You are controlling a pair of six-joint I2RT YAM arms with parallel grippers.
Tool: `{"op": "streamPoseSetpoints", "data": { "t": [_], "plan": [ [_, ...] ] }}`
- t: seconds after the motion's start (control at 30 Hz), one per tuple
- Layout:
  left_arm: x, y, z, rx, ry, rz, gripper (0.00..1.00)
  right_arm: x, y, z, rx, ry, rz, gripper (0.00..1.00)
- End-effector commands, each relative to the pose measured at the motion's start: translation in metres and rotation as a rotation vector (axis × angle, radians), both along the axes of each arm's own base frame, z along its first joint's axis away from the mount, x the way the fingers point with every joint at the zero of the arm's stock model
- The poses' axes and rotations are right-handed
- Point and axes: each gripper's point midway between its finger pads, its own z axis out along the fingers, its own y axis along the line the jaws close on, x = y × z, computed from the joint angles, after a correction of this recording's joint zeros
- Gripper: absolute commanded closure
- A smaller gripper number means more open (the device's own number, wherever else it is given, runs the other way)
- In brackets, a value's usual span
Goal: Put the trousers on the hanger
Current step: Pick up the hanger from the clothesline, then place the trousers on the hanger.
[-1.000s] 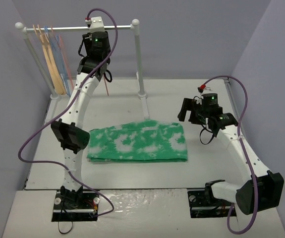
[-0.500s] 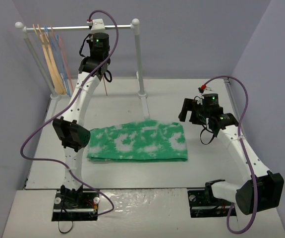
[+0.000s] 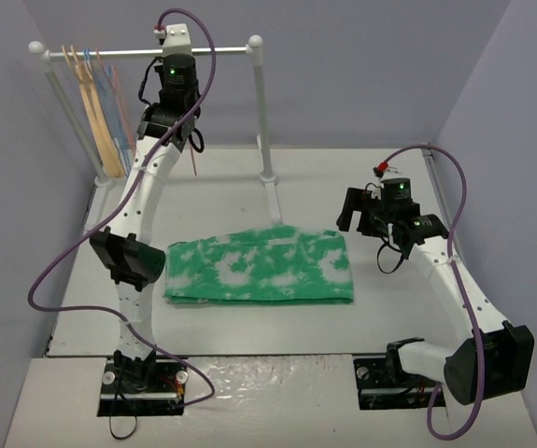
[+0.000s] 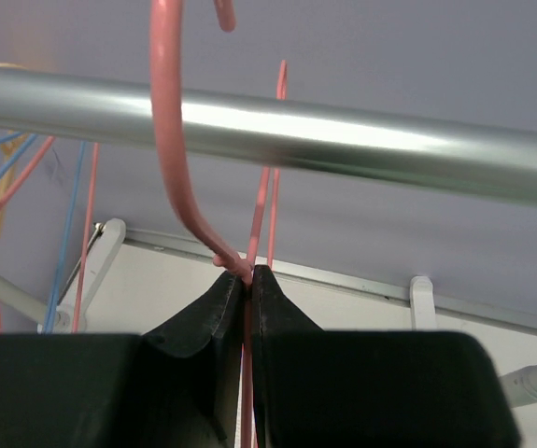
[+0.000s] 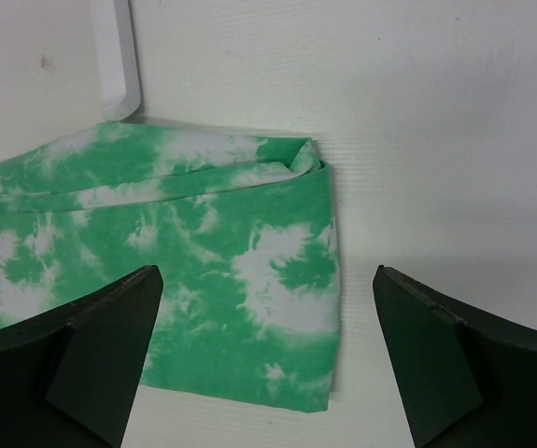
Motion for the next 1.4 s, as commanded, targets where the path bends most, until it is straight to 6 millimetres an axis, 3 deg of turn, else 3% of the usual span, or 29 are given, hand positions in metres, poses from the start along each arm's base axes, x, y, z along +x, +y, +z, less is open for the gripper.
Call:
{"op": "streamPoseSetpoints", "data": {
  "t": [0.0,0.23,0.8,1.0,1.1,1.27,1.37],
  "plan": [
    [-0.054,0.011,0.097,-0.076,-0.205,-0.042,1.0,0.002,-0.001,0.016,0.008,-0.064,0.011,0.06],
    [-0.087,0.013,0.095,-0.092,-0.154,-0.087,1.0,-0.001,0.0,0.017,0.018,-0.065,0.008,0.06],
    [-0.197,0.008,0.023,-0.226,0.035,-0.249,1.0,-0.006,-0.022,-0.04,-0.044,0.1,-0.121,0.06],
    [-0.248,-0.023,-0.028,-0.393,0.136,-0.4,1.0,-0.024,-0.036,-0.096,-0.022,0.279,-0.205,0.08],
    [-0.262,-0.034,-0.055,-0.451,0.172,-0.412,1.0,-0.031,-0.033,-0.117,0.01,0.325,-0.204,0.1],
    [-0.276,-0.067,-0.114,-0.522,0.234,-0.447,1.0,-0.038,-0.007,-0.145,0.124,0.408,-0.122,0.14],
    [-0.279,-0.085,-0.128,-0.537,0.243,-0.454,1.0,-0.044,-0.001,-0.154,0.147,0.439,-0.094,0.17]
  ]
}}
